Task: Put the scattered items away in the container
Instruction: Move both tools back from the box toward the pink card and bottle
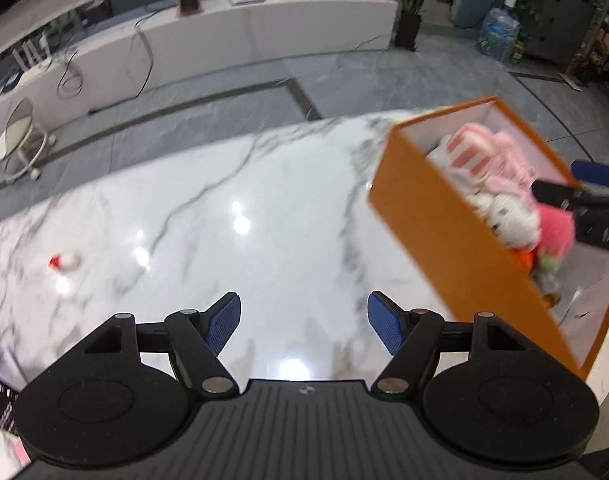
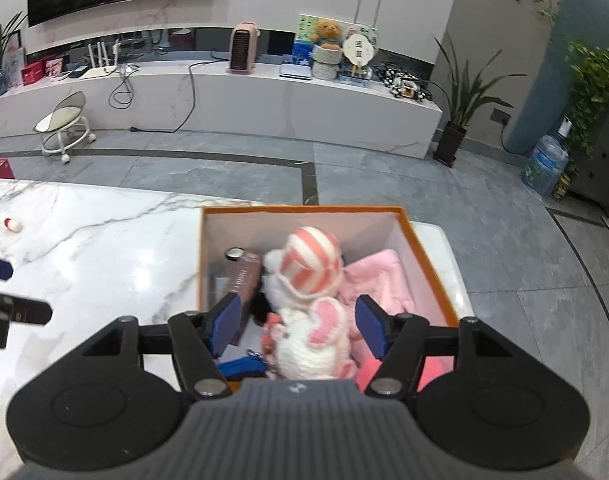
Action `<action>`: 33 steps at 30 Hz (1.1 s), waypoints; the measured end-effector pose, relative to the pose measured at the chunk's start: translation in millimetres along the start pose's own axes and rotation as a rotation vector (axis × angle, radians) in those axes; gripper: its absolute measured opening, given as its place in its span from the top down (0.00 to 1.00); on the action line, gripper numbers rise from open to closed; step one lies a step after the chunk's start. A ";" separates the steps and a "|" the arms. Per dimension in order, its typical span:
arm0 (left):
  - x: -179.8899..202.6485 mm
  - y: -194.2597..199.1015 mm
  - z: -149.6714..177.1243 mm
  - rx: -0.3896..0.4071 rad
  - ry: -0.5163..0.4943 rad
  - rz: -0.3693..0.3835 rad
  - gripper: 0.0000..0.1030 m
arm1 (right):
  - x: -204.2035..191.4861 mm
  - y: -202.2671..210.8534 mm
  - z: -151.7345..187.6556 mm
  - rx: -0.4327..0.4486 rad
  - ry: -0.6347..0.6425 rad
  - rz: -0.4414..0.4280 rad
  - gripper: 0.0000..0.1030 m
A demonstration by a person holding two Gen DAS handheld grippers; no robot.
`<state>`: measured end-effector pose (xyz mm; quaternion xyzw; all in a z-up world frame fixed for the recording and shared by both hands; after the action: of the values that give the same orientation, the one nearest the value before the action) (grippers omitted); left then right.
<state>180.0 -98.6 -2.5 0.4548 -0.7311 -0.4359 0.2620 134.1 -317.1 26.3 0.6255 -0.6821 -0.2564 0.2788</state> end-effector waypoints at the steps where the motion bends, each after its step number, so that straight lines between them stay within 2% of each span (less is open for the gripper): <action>1: -6.0 0.6 4.8 -0.003 0.009 -0.003 0.20 | -4.2 -0.3 -0.4 0.001 0.004 -0.004 0.36; 7: -40.0 9.9 49.2 -0.030 0.041 -0.043 0.20 | -29.6 -7.3 3.8 -0.014 0.060 -0.022 0.36; 14: -102.6 22.2 137.8 -0.148 0.166 -0.124 0.20 | -49.8 -17.5 4.2 -0.030 0.089 -0.036 0.35; 17: -126.2 35.8 166.1 -0.192 0.210 -0.158 0.20 | -67.0 -19.9 4.2 -0.033 0.117 -0.051 0.35; 25: -184.5 67.8 209.4 -0.232 0.312 -0.244 0.19 | -113.0 -27.3 9.6 -0.048 0.189 -0.089 0.35; 30: -209.5 62.1 223.8 -0.259 0.378 -0.278 0.19 | -135.7 -30.3 10.0 -0.049 0.215 -0.115 0.35; 33: -215.5 53.4 223.9 -0.263 0.418 -0.264 0.19 | -140.6 -31.5 12.0 -0.053 0.224 -0.125 0.35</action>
<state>78.9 194.3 -61.0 0.5881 -0.5331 -0.4541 0.4048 156.7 -179.7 -12.6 0.6839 -0.5993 -0.2196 0.3533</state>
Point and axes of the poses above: each gripper's, at about its wrist camera, not at the fingertips, and y roughly against the way its jaws point, x to its right, z to its underside, the point moved 5 cm from there along -y, roughly the way its jaws point, and after that the axes turned 7 degrees about -y, right-handed, at the moved point
